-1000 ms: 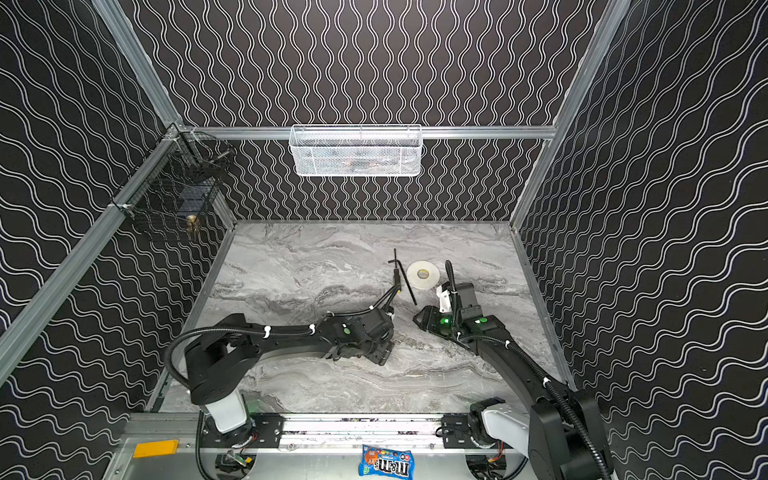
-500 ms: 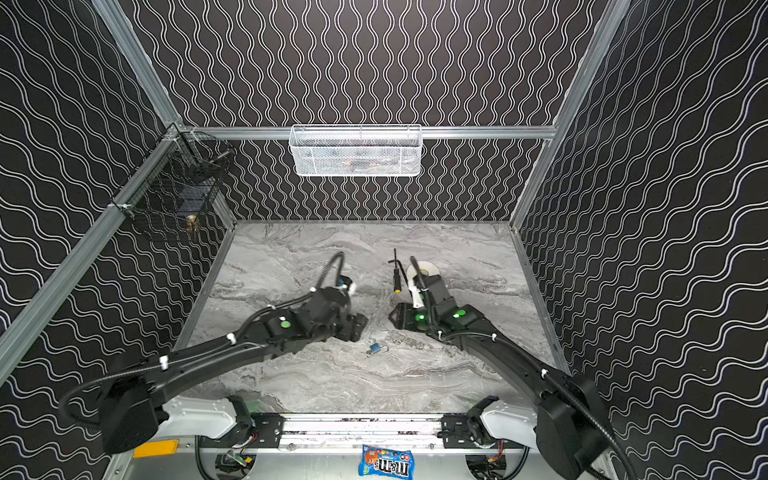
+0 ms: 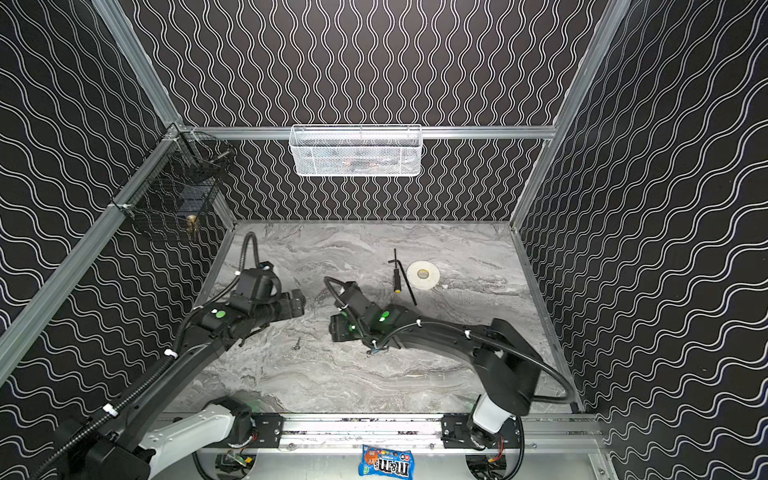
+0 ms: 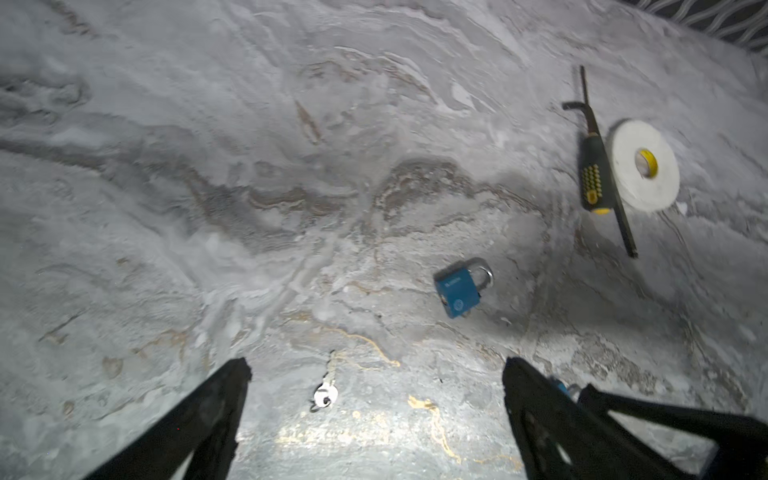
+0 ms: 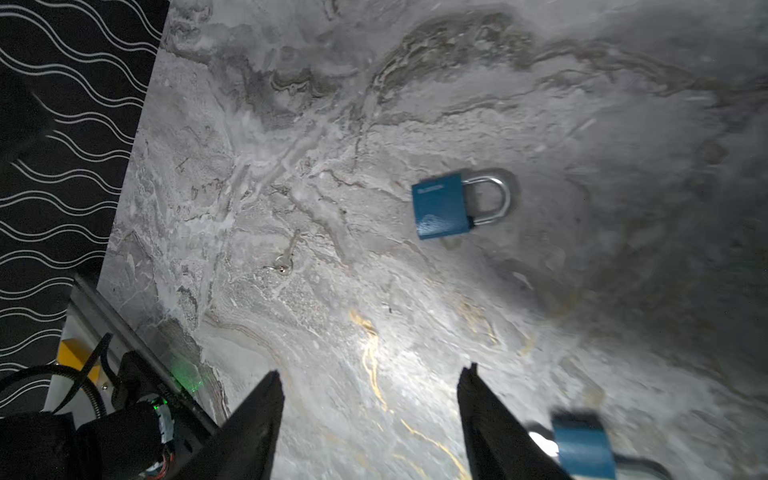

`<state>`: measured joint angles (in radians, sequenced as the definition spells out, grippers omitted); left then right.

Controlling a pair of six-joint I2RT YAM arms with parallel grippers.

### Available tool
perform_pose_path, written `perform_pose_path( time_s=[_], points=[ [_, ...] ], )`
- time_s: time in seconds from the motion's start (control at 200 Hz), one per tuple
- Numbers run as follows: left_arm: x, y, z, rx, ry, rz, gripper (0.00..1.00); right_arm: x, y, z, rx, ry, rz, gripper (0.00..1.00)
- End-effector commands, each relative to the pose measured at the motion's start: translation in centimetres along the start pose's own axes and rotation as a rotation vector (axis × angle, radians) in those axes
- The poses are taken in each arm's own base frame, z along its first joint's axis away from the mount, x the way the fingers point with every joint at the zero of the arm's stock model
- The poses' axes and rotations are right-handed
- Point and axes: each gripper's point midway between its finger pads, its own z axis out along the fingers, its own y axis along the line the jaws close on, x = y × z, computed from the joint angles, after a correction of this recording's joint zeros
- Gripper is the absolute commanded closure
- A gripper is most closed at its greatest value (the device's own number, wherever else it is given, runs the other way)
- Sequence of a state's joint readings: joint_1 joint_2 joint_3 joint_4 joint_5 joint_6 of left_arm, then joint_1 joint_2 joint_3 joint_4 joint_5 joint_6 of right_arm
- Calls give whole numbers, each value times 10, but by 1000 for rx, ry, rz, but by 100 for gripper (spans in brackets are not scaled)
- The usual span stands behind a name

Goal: Unlock with the key
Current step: 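Lower the right gripper over the silver key while the left arm draws back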

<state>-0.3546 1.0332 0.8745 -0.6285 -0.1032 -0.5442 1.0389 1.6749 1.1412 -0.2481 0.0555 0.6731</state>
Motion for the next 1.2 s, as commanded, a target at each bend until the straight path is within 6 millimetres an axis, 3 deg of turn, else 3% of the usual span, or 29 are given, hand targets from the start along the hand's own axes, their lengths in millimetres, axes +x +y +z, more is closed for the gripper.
perform_pose_path(
  time_s=[0.0, 0.18, 0.25, 0.475, 0.771, 1.191],
  points=[
    [8, 13, 1, 32, 63, -76, 2, -16, 22, 12, -11, -90, 8, 31],
    [1, 43, 4, 48, 74, -224, 2, -8, 52, 45, 14, -87, -55, 30],
    [-2, 51, 5, 59, 71, -269, 2, -1, 55, 67, 33, -74, -80, 30],
    [-6, 74, 3, 17, 52, -342, 2, 5, 70, 102, 65, -51, -175, 30],
    [-11, 90, 1, -3, 33, -413, 1, 21, 73, 128, 110, -34, -245, 30],
    [-10, 95, 2, -18, 23, -424, 1, 37, 62, 138, 200, -19, -311, 30]
  ],
)
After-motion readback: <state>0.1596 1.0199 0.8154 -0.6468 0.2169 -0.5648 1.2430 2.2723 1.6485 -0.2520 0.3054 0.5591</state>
